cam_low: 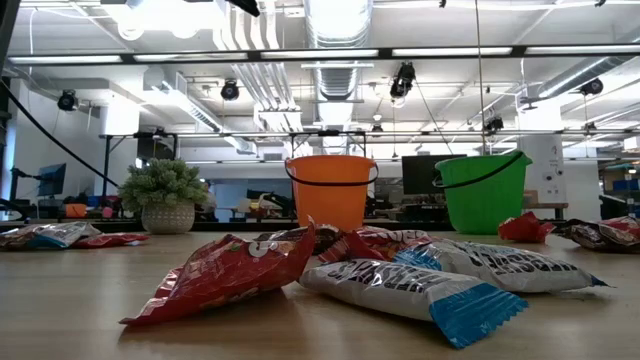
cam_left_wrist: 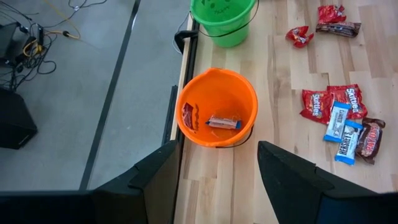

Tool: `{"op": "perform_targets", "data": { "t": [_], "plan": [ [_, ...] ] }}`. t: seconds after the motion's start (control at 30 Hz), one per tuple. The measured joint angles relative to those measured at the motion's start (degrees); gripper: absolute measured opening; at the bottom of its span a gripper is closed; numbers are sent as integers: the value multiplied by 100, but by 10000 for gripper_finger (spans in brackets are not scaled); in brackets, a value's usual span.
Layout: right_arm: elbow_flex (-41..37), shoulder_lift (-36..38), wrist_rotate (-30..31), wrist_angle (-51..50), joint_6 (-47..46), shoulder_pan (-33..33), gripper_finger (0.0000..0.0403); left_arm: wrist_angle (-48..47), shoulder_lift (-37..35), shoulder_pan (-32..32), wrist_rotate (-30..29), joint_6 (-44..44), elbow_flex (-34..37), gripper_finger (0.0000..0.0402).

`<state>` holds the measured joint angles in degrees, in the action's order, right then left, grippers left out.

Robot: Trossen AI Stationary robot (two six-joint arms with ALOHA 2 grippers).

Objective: Organize candy in baskets
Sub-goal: Put the brown chocolate bar into the black bucket

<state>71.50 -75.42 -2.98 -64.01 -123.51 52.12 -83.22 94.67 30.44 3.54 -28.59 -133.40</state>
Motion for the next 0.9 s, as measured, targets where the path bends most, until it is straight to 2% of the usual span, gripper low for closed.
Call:
{"op": "perform_targets", "data": {
  "t": [0.33, 0.5, 0.67, 0.9],
  "plan": [
    [0, 0, -1, 4, -10, 13, 34, 0, 0, 1, 2, 11, 0, 201],
    [-44, -56, -5, -9, 589, 13, 34, 4, 0, 1, 2, 12, 0, 201],
    [-44, -145, -79, 1, 163, 13, 34, 4, 2, 2, -1, -17, 0, 201],
    [-44, -108, -417, 4, 114, 13, 34, 7, 2, 1, -1, -57, 0, 201]
  ]
}}
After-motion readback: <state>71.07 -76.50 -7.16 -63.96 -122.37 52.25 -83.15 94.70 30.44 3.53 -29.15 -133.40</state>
